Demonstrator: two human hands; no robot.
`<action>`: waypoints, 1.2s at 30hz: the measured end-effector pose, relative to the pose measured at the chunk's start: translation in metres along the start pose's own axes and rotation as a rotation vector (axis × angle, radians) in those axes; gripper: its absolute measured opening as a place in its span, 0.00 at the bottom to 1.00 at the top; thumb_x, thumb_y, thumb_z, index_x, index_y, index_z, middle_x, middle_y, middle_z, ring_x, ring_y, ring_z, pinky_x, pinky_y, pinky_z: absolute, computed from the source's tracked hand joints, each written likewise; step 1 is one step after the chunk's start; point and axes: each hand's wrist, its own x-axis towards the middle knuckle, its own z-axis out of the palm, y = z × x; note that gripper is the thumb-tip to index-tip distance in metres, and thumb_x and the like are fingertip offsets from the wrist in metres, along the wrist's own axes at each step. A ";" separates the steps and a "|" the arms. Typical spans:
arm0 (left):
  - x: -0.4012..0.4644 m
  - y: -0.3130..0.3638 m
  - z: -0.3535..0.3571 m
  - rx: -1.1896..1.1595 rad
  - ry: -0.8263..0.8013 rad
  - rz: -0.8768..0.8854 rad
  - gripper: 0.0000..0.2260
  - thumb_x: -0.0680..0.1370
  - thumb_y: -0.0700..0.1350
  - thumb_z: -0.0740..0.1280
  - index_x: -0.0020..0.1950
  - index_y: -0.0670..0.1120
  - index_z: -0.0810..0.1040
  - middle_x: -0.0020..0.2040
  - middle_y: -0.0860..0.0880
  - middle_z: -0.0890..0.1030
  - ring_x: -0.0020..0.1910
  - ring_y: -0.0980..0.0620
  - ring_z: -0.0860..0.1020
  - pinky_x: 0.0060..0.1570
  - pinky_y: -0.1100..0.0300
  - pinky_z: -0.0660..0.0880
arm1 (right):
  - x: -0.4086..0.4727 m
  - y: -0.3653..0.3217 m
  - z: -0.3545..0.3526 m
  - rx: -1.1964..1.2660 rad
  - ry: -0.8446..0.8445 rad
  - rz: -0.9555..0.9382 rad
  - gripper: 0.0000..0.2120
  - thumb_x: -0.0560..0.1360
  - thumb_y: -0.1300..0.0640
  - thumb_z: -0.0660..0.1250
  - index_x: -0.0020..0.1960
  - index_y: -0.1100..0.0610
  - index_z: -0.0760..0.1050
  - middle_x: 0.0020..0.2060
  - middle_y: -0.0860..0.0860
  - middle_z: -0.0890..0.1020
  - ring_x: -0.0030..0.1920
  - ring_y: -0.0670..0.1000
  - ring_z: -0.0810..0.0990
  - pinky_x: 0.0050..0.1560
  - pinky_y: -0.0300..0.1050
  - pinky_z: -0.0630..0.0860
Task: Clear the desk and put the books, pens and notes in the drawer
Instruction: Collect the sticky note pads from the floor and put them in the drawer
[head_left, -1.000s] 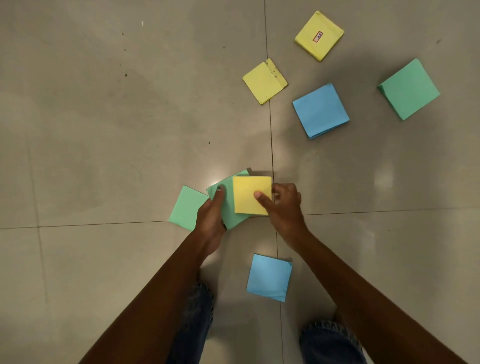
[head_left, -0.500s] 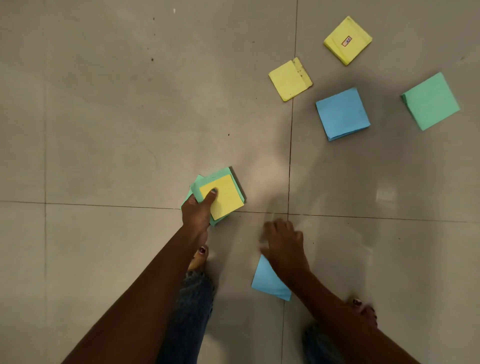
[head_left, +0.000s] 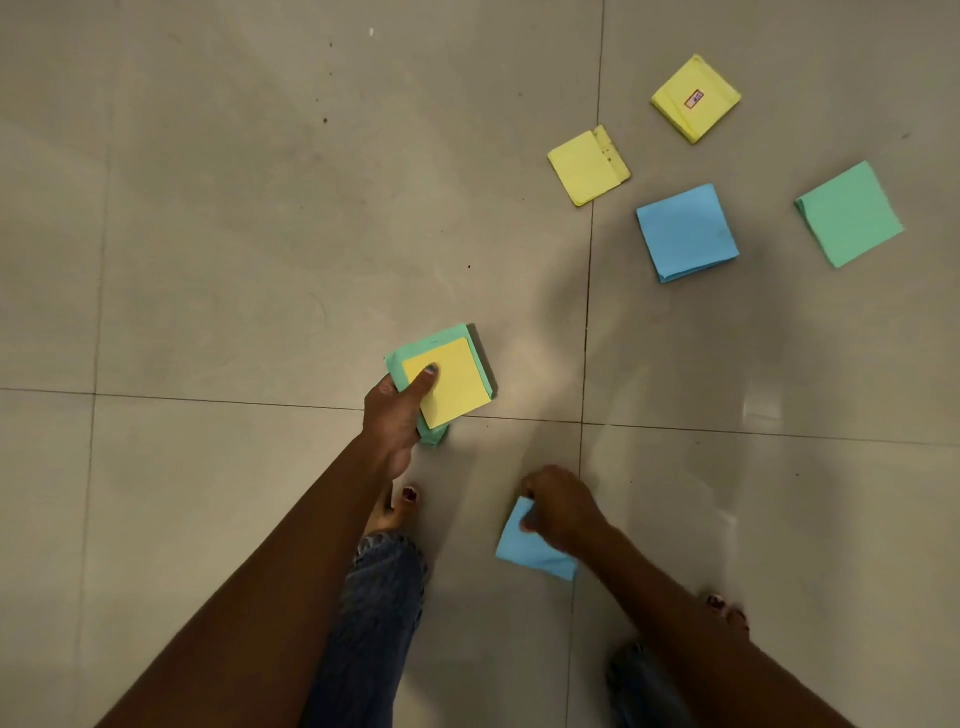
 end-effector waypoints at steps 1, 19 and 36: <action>-0.001 0.001 -0.002 -0.010 0.002 -0.001 0.02 0.77 0.43 0.67 0.49 0.48 0.77 0.53 0.46 0.80 0.52 0.47 0.77 0.61 0.44 0.73 | 0.001 -0.005 -0.016 0.178 -0.047 -0.012 0.11 0.68 0.59 0.74 0.48 0.60 0.77 0.49 0.57 0.78 0.48 0.54 0.77 0.45 0.42 0.72; 0.011 0.011 -0.050 -0.185 0.062 -0.011 0.15 0.75 0.41 0.70 0.62 0.45 0.77 0.58 0.45 0.81 0.51 0.46 0.81 0.45 0.51 0.80 | 0.075 -0.111 -0.078 0.739 0.492 0.006 0.14 0.71 0.56 0.69 0.55 0.57 0.74 0.47 0.50 0.75 0.48 0.51 0.77 0.48 0.45 0.76; -0.010 0.021 -0.053 -0.457 0.308 0.093 0.06 0.76 0.39 0.69 0.50 0.50 0.77 0.50 0.50 0.81 0.48 0.50 0.80 0.45 0.52 0.79 | 0.061 -0.091 -0.043 0.566 0.386 0.175 0.08 0.68 0.61 0.72 0.36 0.57 0.72 0.43 0.57 0.80 0.46 0.57 0.79 0.44 0.47 0.76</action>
